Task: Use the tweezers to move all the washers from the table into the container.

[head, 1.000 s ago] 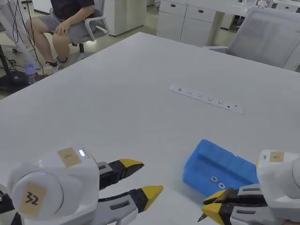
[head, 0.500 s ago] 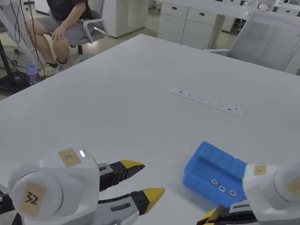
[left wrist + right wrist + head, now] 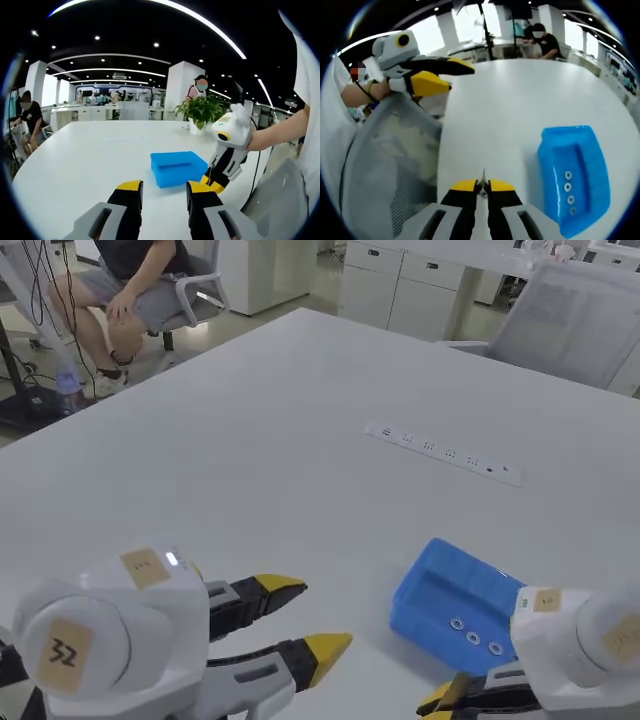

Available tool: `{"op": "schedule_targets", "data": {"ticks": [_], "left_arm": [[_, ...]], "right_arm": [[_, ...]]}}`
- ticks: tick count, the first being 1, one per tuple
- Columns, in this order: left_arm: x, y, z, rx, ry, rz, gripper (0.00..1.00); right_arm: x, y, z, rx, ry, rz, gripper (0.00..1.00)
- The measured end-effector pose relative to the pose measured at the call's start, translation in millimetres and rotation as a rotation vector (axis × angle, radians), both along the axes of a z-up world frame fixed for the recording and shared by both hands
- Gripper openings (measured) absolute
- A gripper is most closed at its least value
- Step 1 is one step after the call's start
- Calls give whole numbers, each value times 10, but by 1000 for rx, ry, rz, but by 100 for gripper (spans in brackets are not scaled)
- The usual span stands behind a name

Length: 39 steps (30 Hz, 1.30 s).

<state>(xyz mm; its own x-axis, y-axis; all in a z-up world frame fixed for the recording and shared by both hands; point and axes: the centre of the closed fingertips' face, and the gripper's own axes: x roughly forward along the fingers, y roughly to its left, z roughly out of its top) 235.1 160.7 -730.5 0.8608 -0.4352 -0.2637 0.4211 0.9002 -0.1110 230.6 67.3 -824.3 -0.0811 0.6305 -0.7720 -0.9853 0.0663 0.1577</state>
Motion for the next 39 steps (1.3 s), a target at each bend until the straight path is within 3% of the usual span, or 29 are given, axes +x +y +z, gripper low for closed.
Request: {"op": "schedule_targets", "data": {"ticks": [8, 17, 28, 34, 39], "left_arm": [[2, -4, -15, 5, 4, -5, 33], [-6, -30, -33, 16, 12, -16, 32], [-12, -31, -49, 30, 16, -17, 32], [-11, -22, -55, 35, 17, -14, 31], [-16, -31, -65, 42, 18, -22, 31]], "right_arm": [[-73, 26, -18, 23, -62, 42, 4], [-124, 1, -14, 69, -98, -3, 5], [-174, -24, -11, 83, -194, -12, 3], [-214, -73, 15, 133, -194, -76, 3], [-155, -97, 100, 166, -157, -128, 3]]}}
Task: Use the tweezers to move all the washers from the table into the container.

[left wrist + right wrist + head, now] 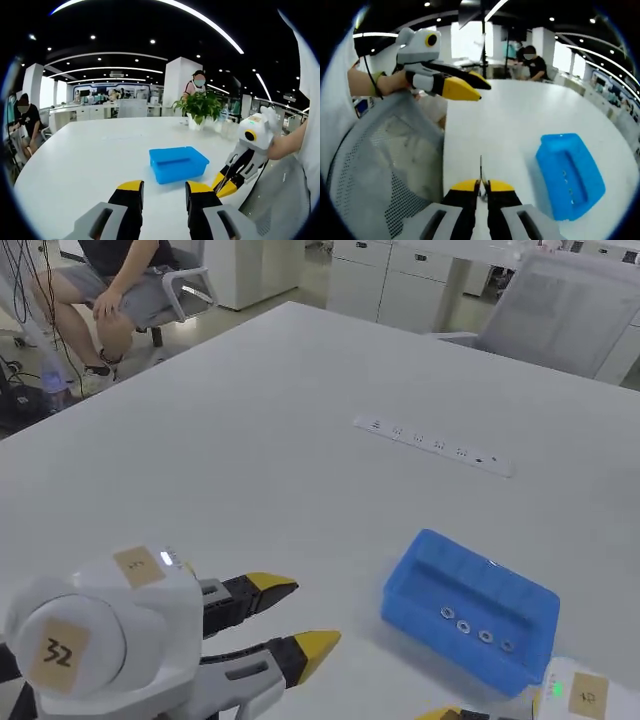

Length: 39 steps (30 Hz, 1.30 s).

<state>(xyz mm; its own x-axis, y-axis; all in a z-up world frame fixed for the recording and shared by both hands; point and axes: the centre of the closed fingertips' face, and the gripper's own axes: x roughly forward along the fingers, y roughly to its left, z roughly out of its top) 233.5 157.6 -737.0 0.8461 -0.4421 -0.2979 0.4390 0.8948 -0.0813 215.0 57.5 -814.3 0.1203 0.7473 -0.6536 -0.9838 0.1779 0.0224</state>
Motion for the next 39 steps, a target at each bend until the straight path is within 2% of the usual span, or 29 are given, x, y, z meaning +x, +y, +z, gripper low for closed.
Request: {"op": "schedule_targets", "data": {"ticks": [5, 14, 19, 25, 33, 39], "left_arm": [[-1, 4, -4, 2, 2, -2, 31], [2, 4, -20, 14, 9, -3, 30], [5, -2, -26, 16, 10, -6, 30], [6, -17, -31, 21, 13, -7, 30], [7, -3, -39, 19, 13, -1, 30], [0, -7, -45, 23, 17, -1, 30]], "right_arm": [[183, -29, 137, 32, 6, -52, 3], [586, -86, 390, 64, -35, -99, 3], [728, -91, 461, 68, -48, -106, 3], [858, -8, 570, 103, -45, -110, 3], [1151, 66, 608, 108, -60, -116, 3], [1334, 79, 578, 122, -20, -159, 3]]}}
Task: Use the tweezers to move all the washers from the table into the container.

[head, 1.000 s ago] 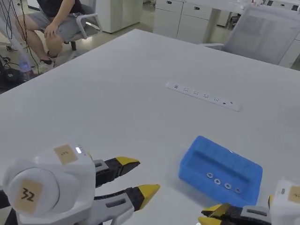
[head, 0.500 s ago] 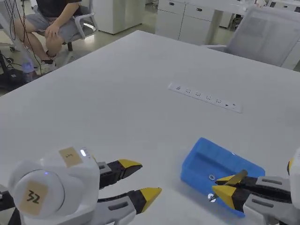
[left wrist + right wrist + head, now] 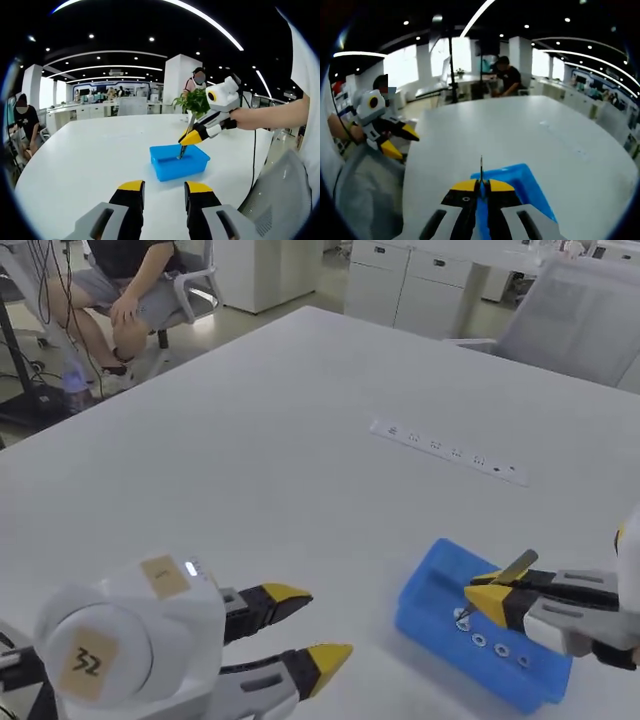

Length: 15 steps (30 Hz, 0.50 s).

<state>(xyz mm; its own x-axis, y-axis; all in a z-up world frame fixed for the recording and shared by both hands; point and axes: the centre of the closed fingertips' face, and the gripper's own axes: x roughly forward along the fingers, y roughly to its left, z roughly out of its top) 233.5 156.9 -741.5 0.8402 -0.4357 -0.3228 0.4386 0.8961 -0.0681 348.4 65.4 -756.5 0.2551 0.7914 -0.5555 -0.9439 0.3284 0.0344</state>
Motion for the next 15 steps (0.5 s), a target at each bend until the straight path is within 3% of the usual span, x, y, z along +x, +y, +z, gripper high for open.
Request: {"op": "schedule_targets", "data": {"ticks": [5, 9, 15], "left_arm": [[-10, -19, -19, 5, 10, -10, 29], [-30, -74, -64, 39, 24, -38, 28], [-29, -60, -69, 41, 29, -37, 27]], "right_arm": [[117, 43, -82, -18, 10, -6, 3], [187, 101, -185, -44, 21, 4, 3], [294, 138, -355, -84, 35, 15, 3]]}}
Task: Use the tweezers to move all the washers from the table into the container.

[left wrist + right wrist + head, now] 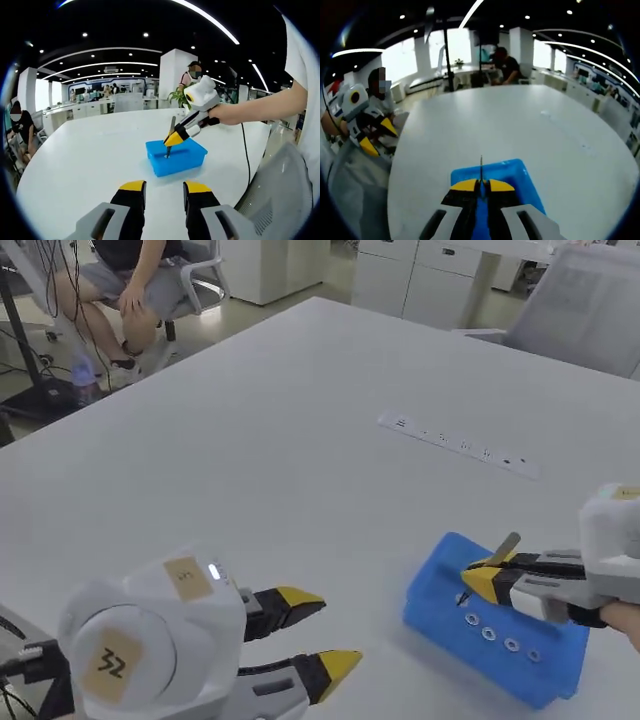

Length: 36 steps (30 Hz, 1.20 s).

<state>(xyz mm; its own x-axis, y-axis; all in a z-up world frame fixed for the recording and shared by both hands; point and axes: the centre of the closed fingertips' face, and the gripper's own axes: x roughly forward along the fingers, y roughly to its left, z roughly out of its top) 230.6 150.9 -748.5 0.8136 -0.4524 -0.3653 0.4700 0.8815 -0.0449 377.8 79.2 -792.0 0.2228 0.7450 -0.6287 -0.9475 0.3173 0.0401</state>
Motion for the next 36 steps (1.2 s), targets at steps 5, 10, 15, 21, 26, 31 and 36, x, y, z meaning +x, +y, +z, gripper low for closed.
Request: {"op": "schedule_targets", "data": {"ticks": [5, 10, 15, 21, 26, 31, 36], "left_arm": [[4, 4, -6, -3, 5, 3, 27], [-3, 1, -34, -1, 16, -4, 26], [-8, 0, -45, -10, 25, -7, 23], [-19, -4, -64, -6, 34, -14, 20], [-27, -9, -80, -5, 40, -20, 20], [-66, -44, -177, 135, 30, -74, 18], [-88, -49, -207, 157, 37, -96, 12]], "right_arm": [[55, 10, -103, -18, 16, -4, 3], [109, 32, -197, -35, 25, -2, 3], [106, 48, -244, -45, 35, 0, 3], [119, 43, -247, -41, 42, -4, 3], [95, 34, -237, -34, 55, -11, 3], [51, 18, -118, -13, 30, -16, 3], [26, -28, 16, -1, 4, -27, 4]]}}
